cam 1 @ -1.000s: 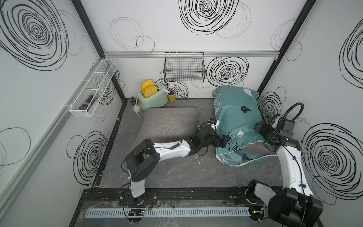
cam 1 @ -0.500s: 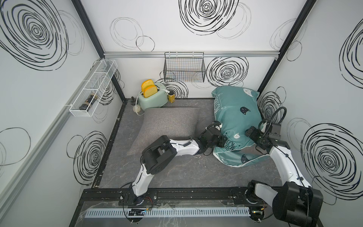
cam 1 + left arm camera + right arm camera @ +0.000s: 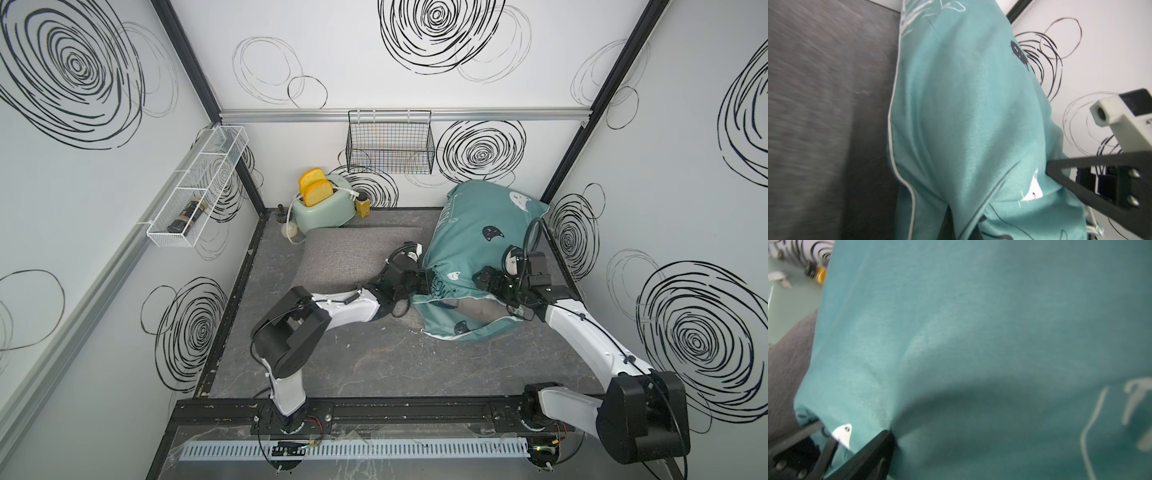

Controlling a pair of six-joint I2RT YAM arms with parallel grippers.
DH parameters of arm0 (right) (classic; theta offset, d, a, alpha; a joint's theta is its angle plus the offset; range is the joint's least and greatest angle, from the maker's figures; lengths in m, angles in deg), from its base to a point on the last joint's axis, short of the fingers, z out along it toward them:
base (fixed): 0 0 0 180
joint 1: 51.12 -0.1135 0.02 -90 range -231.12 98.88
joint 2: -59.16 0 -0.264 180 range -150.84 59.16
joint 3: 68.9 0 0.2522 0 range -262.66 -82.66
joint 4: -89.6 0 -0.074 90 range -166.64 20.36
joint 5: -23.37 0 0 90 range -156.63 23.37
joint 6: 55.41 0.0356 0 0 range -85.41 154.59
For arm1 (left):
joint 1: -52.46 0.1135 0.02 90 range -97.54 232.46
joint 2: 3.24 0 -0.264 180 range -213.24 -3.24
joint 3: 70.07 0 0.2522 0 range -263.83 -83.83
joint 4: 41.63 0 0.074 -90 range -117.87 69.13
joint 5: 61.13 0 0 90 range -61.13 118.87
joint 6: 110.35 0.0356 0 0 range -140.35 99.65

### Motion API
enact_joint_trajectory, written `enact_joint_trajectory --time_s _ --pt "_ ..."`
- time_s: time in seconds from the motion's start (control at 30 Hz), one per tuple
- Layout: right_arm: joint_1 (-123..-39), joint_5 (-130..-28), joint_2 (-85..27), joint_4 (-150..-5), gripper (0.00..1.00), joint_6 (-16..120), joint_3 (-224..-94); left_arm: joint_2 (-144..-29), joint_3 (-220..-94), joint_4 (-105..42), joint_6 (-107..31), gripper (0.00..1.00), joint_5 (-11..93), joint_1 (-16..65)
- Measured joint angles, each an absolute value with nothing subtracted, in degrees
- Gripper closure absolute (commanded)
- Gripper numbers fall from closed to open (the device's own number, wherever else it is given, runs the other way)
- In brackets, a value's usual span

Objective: Zip up pillowcases
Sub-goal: Adjust the pillowcase at the center of the board.

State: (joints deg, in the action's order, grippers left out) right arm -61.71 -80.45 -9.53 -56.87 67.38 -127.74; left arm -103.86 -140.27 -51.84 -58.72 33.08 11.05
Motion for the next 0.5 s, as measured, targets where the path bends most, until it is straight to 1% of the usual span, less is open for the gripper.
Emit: enact_joint_trajectory --time_s 0.1,0.17,0.23,0.27,0.33,0.37,0.43,0.5 --pt "-65.40 -82.22 -10.86 -54.21 0.03 68.26 -131.46 -100.30 -137.30 -50.79 -57.21 1.00 32.84 13.65" --pt "-66.45 -83.18 -10.66 -52.26 0.03 68.69 -133.65 -98.51 -135.38 -50.61 -56.45 0.98 33.01 15.46" --pt "-66.62 -83.62 -9.48 -50.01 0.03 68.76 -135.55 -97.90 -134.94 -49.46 -55.68 0.98 33.76 17.08" --pt "-66.62 -83.47 -8.46 -48.92 0.03 68.63 -136.23 -97.90 -135.07 -48.65 -55.03 0.95 34.00 17.78" --pt "-66.58 -82.37 -5.70 -46.53 0.03 68.13 -137.17 -97.90 -135.29 -47.42 -54.02 0.83 34.02 18.37" --pt "-66.51 -81.35 -3.78 -45.46 0.03 67.84 -137.25 -97.90 -135.36 -47.10 -53.52 0.73 33.95 18.44" --pt "-65.73 -79.82 0.53 -42.95 0.03 67.60 -137.17 -97.72 -135.40 -46.48 -52.62 0.61 33.84 18.46" --pt "-63.65 -79.10 4.75 -40.11 0.03 67.34 -136.97 -96.89 -135.49 -45.32 -51.83 0.47 33.71 18.46"
